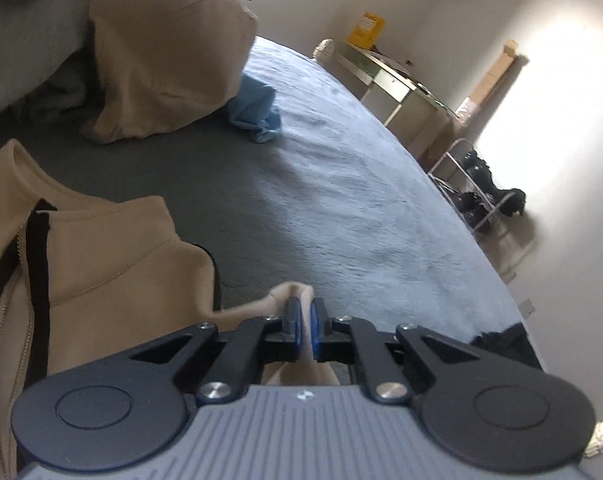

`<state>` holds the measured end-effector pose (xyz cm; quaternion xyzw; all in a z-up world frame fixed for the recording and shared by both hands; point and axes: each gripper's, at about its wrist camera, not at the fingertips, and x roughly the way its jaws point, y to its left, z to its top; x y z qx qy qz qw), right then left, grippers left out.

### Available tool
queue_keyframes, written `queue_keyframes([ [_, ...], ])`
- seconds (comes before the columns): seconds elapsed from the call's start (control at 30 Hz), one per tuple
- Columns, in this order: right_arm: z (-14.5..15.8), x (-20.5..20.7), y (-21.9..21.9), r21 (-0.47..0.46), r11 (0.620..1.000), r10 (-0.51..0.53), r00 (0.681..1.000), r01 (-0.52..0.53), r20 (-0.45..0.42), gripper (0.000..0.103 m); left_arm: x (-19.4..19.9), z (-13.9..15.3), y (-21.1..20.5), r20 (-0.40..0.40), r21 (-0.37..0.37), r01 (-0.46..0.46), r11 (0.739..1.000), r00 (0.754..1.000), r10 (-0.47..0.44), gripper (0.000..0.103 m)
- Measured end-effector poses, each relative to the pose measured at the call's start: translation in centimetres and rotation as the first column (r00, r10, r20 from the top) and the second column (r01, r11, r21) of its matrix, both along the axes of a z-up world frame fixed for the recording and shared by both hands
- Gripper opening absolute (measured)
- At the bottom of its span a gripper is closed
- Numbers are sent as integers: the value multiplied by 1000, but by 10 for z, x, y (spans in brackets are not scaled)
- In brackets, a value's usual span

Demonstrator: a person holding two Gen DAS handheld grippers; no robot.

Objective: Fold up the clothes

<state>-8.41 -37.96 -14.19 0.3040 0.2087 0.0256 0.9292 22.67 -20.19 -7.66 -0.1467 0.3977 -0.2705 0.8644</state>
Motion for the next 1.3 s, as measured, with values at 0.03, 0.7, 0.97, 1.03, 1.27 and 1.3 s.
queue_keyframes([
  [0.03,-1,0,-1,5,1000,-1,1000,1,0,7,2,-3,0,-2,-1,-7,1000,1000,7,6],
  [0.7,-3,5,-4,38,999,5,1000,-5,-1,7,-77,132,92,163,175,-52,983,986,23,56],
  [0.97,-3,4,-2,28,1000,1,1000,-1,3,7,-110,79,94,115,303,144,942,976,-186,57],
  [1.03,-3,3,-4,36,999,3,1000,-3,6,8,-109,50,82,105,334,196,922,964,-243,57],
  [1.27,-4,5,-5,43,999,12,1000,-12,10,9,-89,-7,49,118,439,267,858,929,-350,56],
  [1.3,-4,6,-5,43,999,13,1000,-13,10,9,-87,-11,48,115,435,272,858,929,-353,55],
])
